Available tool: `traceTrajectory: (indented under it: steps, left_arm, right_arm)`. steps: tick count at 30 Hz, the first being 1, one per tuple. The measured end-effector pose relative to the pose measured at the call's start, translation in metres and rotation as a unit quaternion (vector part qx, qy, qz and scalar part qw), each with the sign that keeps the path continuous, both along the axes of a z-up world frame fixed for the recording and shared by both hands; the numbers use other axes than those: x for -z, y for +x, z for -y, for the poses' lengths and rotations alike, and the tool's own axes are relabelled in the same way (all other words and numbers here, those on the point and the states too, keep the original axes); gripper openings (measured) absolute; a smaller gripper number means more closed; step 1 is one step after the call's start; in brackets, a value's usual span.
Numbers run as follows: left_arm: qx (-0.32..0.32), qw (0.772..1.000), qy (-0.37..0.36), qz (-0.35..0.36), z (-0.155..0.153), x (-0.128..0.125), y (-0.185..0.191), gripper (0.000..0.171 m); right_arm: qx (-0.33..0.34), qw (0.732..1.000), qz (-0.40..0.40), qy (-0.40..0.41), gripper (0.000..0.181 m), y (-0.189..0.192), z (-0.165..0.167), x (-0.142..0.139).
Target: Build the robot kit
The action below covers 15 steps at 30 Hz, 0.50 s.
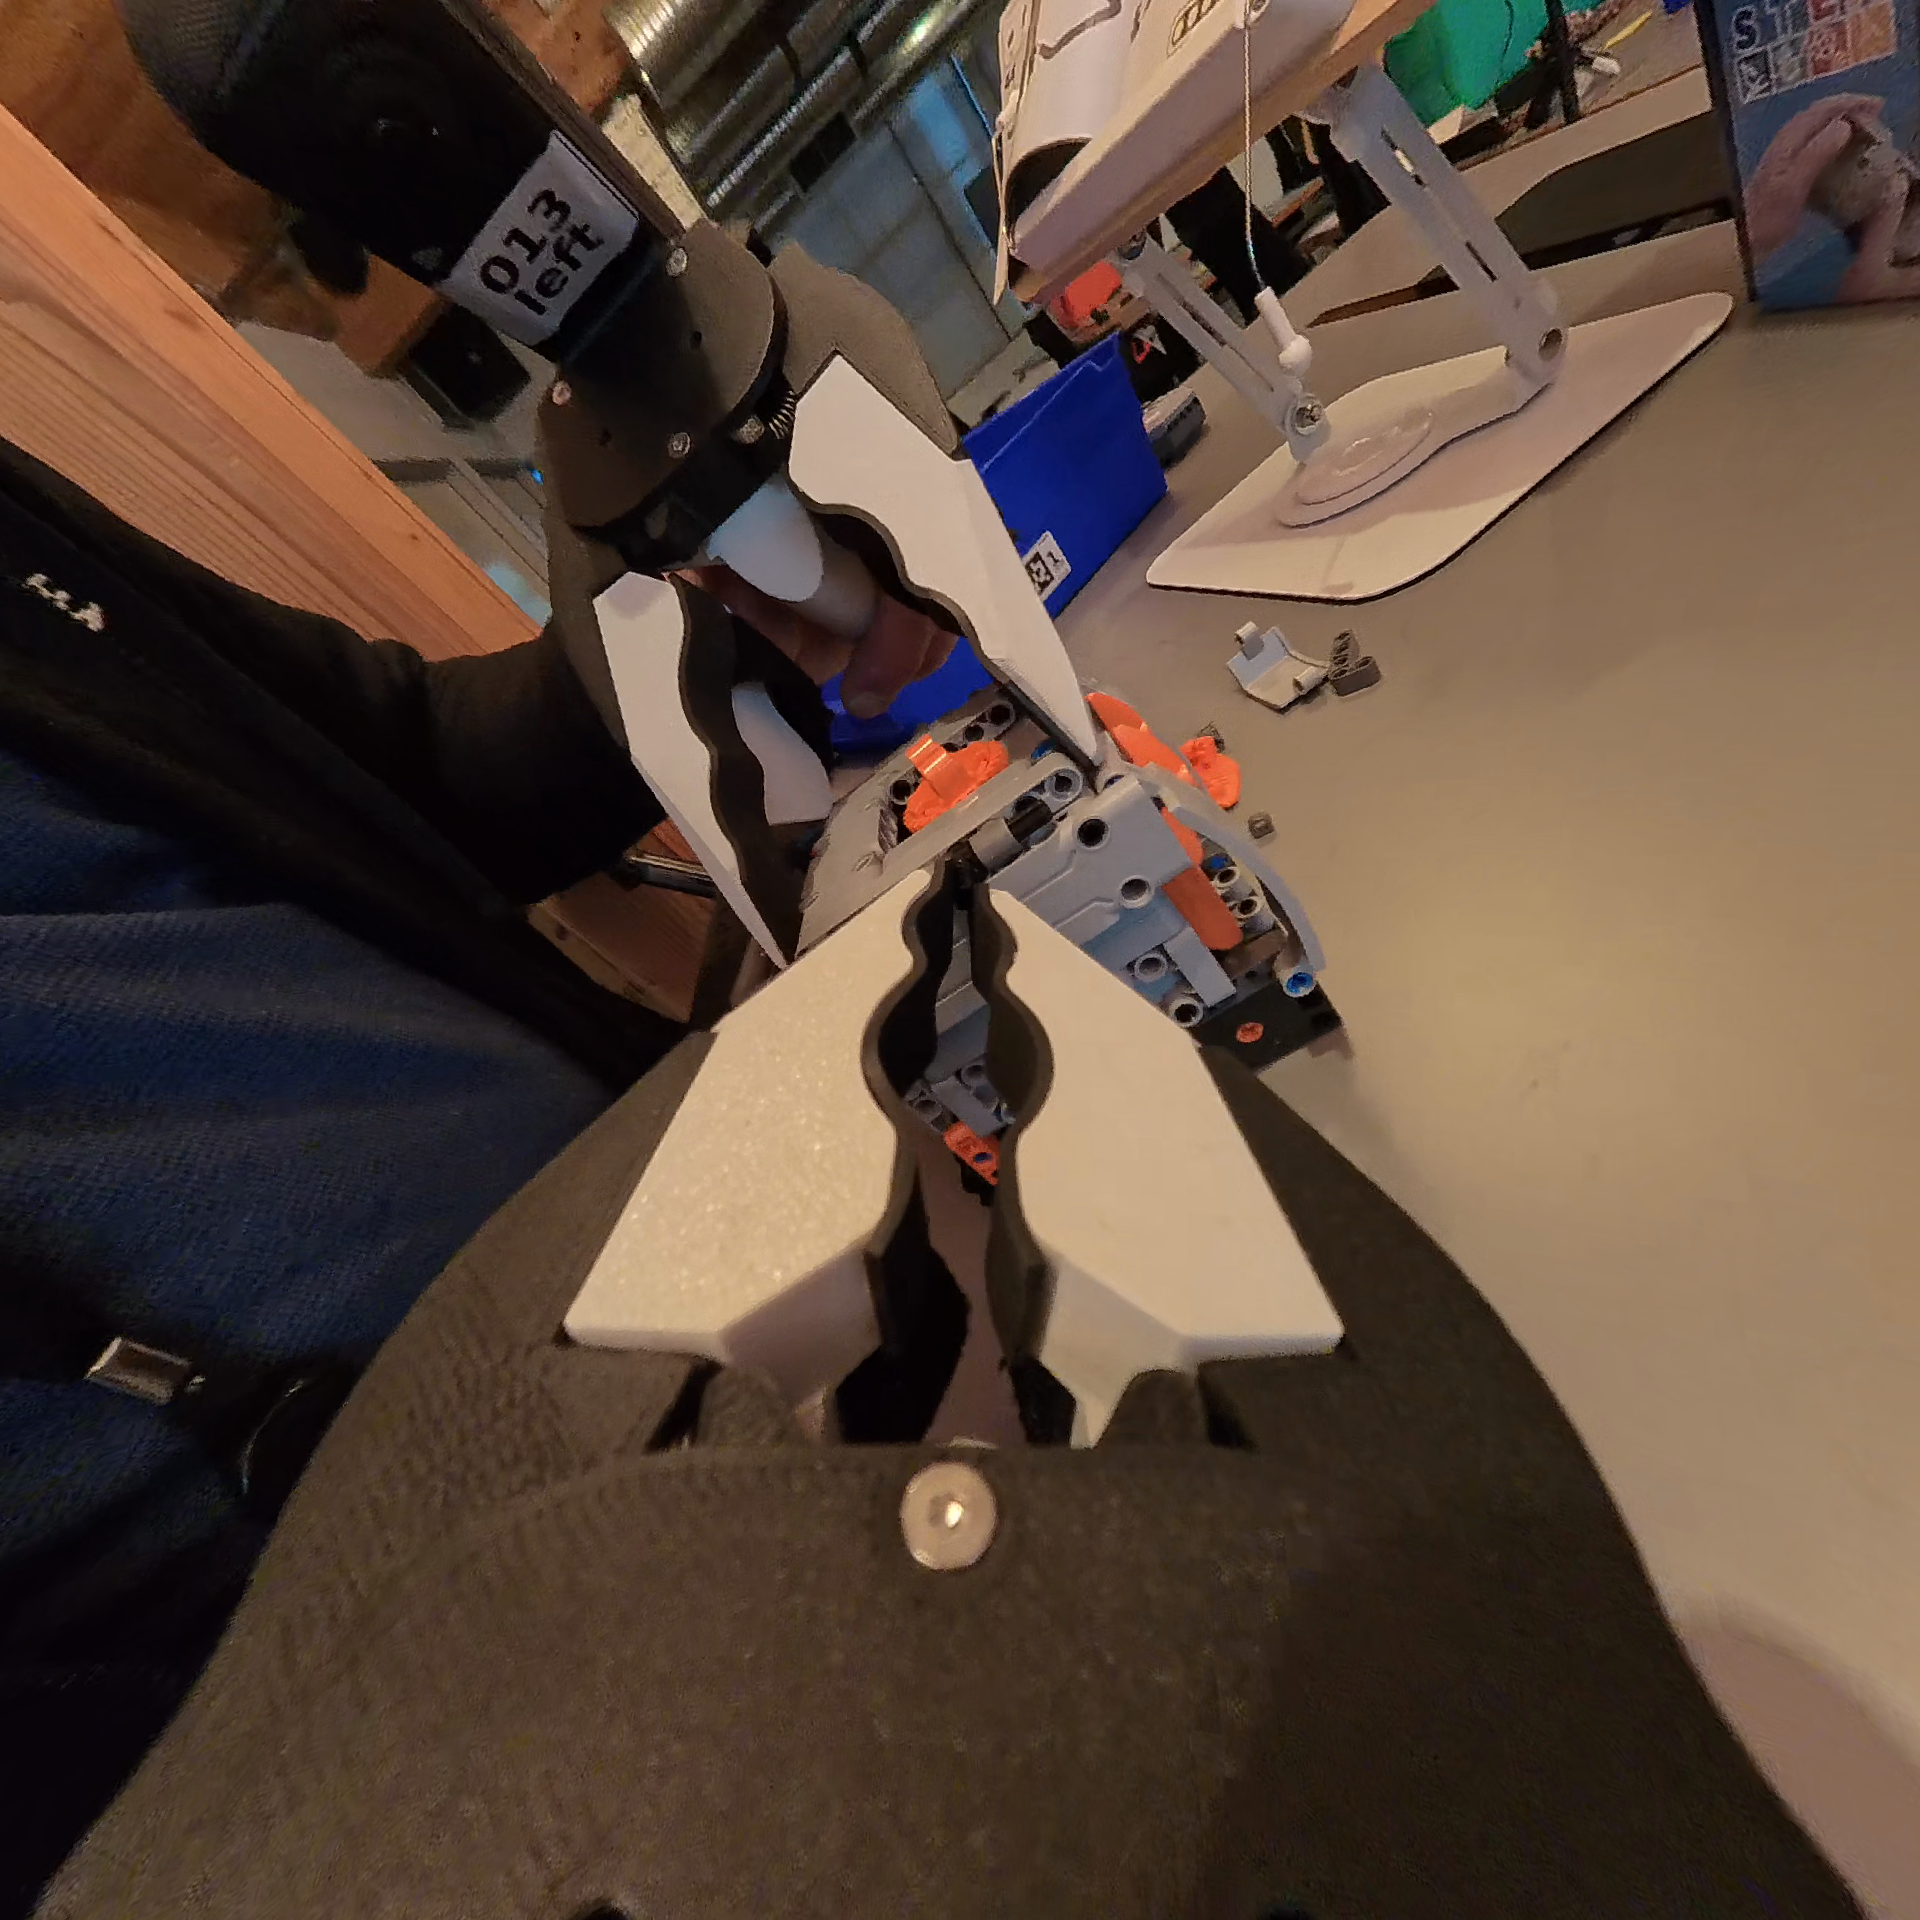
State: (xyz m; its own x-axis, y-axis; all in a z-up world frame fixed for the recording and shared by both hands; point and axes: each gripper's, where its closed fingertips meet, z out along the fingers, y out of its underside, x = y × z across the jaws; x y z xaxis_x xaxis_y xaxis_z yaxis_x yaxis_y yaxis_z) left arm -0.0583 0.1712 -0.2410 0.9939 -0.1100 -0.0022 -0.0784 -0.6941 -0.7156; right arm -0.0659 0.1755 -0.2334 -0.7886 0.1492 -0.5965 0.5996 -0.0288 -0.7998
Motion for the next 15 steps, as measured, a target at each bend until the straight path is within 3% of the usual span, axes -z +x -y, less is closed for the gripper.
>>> traceTrajectory:
  steps: [15]
  left_arm:
    - [0.018,0.999,-0.037,-0.005,-0.0090,0.0035,0.0051,0.077]
  right_arm:
    - [0.016,0.997,-0.059,0.048,0.000,0.0047,-0.0042,0.0022]
